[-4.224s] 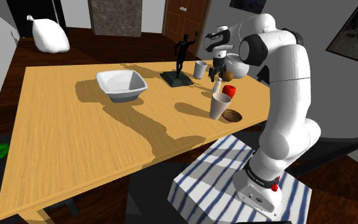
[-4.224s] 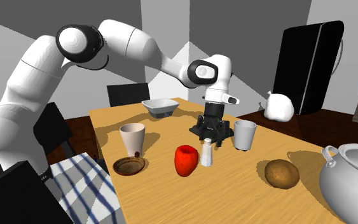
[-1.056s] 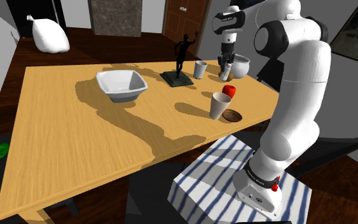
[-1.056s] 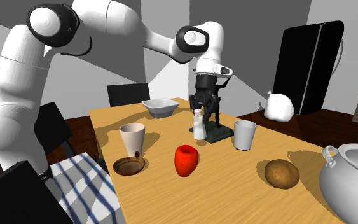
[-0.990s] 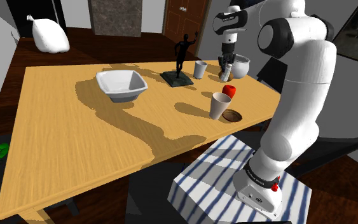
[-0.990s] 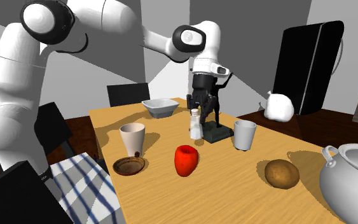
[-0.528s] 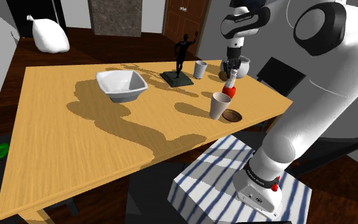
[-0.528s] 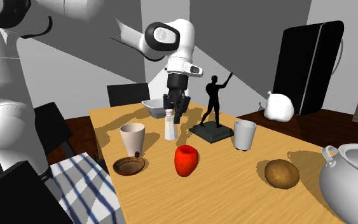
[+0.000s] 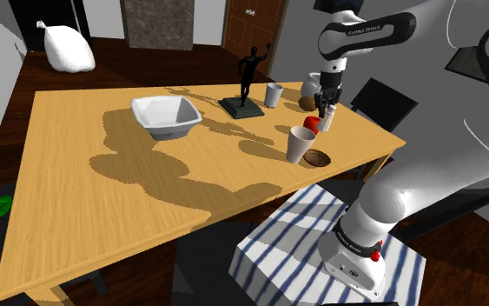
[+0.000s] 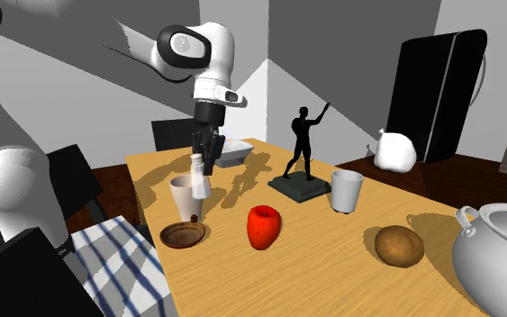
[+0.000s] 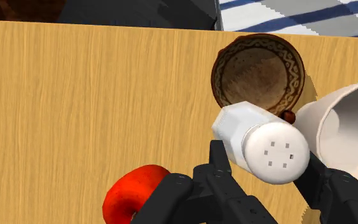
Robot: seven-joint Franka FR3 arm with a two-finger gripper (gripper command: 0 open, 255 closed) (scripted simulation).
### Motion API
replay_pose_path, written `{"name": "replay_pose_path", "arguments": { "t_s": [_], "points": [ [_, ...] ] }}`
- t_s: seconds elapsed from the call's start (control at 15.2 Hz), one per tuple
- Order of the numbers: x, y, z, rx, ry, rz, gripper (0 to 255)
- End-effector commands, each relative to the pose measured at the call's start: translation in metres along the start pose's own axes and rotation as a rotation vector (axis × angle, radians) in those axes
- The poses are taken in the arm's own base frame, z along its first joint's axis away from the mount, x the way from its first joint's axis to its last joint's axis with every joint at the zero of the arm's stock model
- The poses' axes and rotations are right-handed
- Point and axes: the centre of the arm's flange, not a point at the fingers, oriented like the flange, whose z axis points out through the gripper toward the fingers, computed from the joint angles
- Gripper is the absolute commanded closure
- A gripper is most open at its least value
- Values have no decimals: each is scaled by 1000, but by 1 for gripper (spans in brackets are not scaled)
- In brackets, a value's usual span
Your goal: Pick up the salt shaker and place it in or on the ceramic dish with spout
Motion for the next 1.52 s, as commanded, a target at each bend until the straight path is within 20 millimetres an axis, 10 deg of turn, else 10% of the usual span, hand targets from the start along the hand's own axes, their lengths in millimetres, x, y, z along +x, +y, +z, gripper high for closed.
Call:
{"name": "replay_pose_path", "arguments": {
  "t_s": [0.0, 0.13, 1.45],
  "points": [
    [-23, -12, 5, -1, 0, 0, 255],
    [-49, -25, 8, -1, 0, 0, 255],
    [-28, -36, 90, -1, 0, 0, 255]
  ]
}}
